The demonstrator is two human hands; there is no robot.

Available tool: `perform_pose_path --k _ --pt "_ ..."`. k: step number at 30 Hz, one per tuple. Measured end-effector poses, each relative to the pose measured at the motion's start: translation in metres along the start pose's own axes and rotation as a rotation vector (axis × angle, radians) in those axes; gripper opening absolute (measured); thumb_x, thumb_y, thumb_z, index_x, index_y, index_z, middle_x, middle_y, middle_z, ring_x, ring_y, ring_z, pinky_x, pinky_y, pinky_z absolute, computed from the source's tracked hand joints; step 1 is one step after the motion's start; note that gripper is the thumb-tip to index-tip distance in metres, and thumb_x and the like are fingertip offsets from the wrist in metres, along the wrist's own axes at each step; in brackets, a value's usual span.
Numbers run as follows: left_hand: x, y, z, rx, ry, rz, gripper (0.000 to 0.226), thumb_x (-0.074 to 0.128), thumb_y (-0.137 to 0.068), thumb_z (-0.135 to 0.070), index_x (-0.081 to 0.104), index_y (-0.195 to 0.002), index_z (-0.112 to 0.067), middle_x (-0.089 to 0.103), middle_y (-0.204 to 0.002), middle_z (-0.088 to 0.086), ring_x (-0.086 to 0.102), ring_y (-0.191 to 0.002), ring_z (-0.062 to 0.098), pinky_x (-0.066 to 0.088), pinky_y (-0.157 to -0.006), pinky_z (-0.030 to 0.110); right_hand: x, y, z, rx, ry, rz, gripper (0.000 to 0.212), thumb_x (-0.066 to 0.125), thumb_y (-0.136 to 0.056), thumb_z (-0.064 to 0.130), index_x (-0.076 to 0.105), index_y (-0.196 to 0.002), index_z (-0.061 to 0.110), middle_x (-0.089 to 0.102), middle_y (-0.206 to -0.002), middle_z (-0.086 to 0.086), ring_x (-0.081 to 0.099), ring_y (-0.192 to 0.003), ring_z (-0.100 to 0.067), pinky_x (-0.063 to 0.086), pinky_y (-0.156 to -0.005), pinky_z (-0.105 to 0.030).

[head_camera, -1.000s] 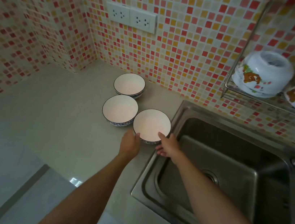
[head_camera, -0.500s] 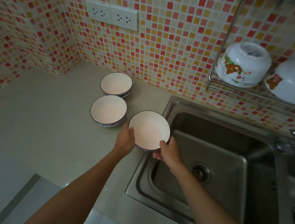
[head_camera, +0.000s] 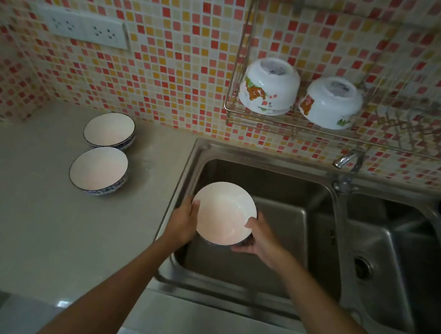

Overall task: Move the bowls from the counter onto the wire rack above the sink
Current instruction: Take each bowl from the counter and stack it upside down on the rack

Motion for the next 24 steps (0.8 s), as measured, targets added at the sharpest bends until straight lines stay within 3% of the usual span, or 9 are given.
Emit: perform_pose_path --k 2,4,8,11,17,20,22,24 --pt "0.017 0.000 -0.008 0.026 0.031 0.039 0.043 0.029 -0.101 -0.037 0.041 -0.134 -0.013 0.056 -0.118 0.006 0.057 -0.103 0.022 0.056 -0.077 0.033 -0.015 0.009 -0.002 0.036 -0.041 0.040 0.069 0.052 -0.073 0.008 0.034 -0.137 0.024 0.043 -0.129 -0.010 0.054 -0.104 -0.034 0.060 -0.070 -0.047" --pt "0.032 0.001 -0.015 0.065 0.057 0.074 0.042 0.029 -0.101 -0.037 0.041 -0.135 -0.016 0.055 -0.116 0.000 0.058 -0.101 0.020 0.056 -0.071 0.023 -0.029 0.016 -0.004 0.064 -0.097 0.055 0.078 0.050 -0.060 0.004 0.038 -0.135 0.018 0.044 -0.126 -0.012 0.052 -0.104 -0.035 0.060 -0.067 -0.046" --pt "0.055 0.003 -0.020 0.050 0.137 0.066 0.039 0.030 -0.101 -0.038 0.043 -0.134 -0.022 0.058 -0.119 0.000 0.058 -0.110 0.024 0.053 -0.090 0.044 -0.057 0.018 -0.013 0.081 -0.233 0.020 0.060 0.038 -0.076 -0.010 0.042 -0.132 0.011 0.047 -0.121 -0.015 0.056 -0.099 -0.040 0.061 -0.060 -0.044" --pt "0.063 0.006 -0.014 0.117 -0.027 0.006 0.044 0.030 -0.101 -0.037 0.041 -0.138 -0.018 0.053 -0.136 0.006 0.050 -0.125 0.025 0.043 -0.104 0.040 -0.080 0.017 -0.022 0.092 -0.250 -0.083 0.059 0.036 -0.079 -0.014 0.041 -0.133 0.009 0.044 -0.128 -0.019 0.055 -0.101 -0.041 0.061 -0.058 -0.046" --pt "0.092 0.032 0.053 0.056 -0.417 0.202 0.058 0.029 -0.098 -0.046 0.021 -0.149 -0.018 0.024 -0.156 0.007 0.026 -0.143 0.025 0.024 -0.116 0.041 -0.109 0.022 -0.038 0.122 -0.186 -0.246 0.046 0.040 -0.082 -0.012 0.041 -0.124 0.008 0.042 -0.131 -0.019 0.051 -0.107 -0.043 0.059 -0.067 -0.052" --pt "0.098 0.046 0.075 0.131 -0.668 0.242 0.073 0.006 -0.091 -0.062 0.015 -0.150 -0.018 0.016 -0.159 0.008 0.010 -0.147 0.023 0.007 -0.120 0.040 -0.119 0.023 -0.042 0.141 -0.171 -0.330 0.042 0.043 -0.085 -0.010 0.042 -0.125 0.005 0.044 -0.124 -0.017 0.052 -0.101 -0.041 0.056 -0.079 -0.052" --pt "0.099 0.052 0.088 0.170 -0.785 0.273 0.100 -0.023 -0.073 -0.071 0.010 -0.150 -0.016 0.005 -0.160 0.007 -0.005 -0.147 0.021 -0.002 -0.120 0.040 -0.127 0.020 -0.046 0.151 -0.115 -0.403 0.048 0.048 -0.084 -0.008 0.044 -0.131 0.002 0.047 -0.122 -0.018 0.055 -0.099 -0.041 0.056 -0.079 -0.052" --pt "0.096 0.056 0.099 0.178 -0.834 0.266 0.107 -0.030 -0.069 -0.070 0.008 -0.150 -0.012 0.001 -0.160 0.007 -0.012 -0.145 0.019 -0.006 -0.119 0.038 -0.134 0.017 -0.049 0.138 -0.045 -0.456 0.051 0.052 -0.081 -0.007 0.046 -0.132 0.001 0.051 -0.121 -0.018 0.058 -0.102 -0.042 0.057 -0.076 -0.051"
Point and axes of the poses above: each hand's wrist, its own y-axis away from the middle knuckle, its own x-axis out of the palm, z = x × y, the point moved 7 cm from there along -y, towards the middle knuckle
